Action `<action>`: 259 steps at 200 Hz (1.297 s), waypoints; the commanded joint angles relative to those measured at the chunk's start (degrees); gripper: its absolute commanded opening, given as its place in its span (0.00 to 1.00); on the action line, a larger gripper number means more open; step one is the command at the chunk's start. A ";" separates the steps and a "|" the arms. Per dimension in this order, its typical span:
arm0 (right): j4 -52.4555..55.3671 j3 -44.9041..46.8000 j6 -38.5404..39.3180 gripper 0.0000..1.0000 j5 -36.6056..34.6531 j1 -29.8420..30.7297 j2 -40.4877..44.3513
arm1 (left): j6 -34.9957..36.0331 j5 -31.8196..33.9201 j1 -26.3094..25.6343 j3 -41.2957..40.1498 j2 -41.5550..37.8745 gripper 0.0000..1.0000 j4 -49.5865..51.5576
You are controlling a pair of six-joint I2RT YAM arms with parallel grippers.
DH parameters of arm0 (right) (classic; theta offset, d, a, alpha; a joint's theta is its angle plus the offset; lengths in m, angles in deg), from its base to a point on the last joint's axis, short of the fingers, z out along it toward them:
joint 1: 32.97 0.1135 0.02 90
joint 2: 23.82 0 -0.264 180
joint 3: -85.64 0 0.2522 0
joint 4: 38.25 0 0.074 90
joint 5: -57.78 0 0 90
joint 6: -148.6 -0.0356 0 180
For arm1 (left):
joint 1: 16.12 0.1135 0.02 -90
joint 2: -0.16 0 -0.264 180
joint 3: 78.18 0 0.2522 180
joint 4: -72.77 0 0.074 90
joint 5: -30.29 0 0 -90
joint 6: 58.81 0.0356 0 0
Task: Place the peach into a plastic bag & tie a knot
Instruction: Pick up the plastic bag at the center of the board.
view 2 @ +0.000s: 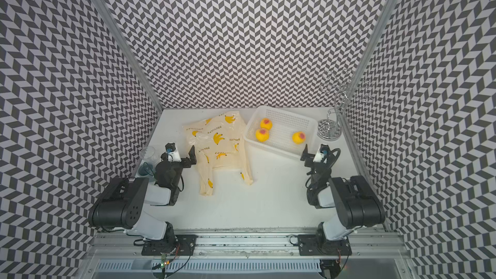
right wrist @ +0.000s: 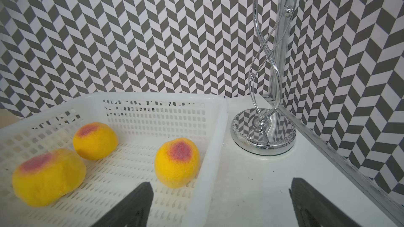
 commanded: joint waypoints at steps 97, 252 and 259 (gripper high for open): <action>-3.34 -0.70 0.49 0.99 -2.24 0.42 -0.86 | 0.30 -0.72 0.61 0.92 0.31 0.99 -1.88; 48.60 -22.93 -7.69 0.99 -10.66 7.99 21.58 | -10.13 26.63 -8.53 9.85 -23.07 0.99 29.86; 57.77 -26.89 -14.30 0.99 -10.39 9.58 22.29 | -11.32 27.27 -9.74 11.17 -23.92 0.99 32.20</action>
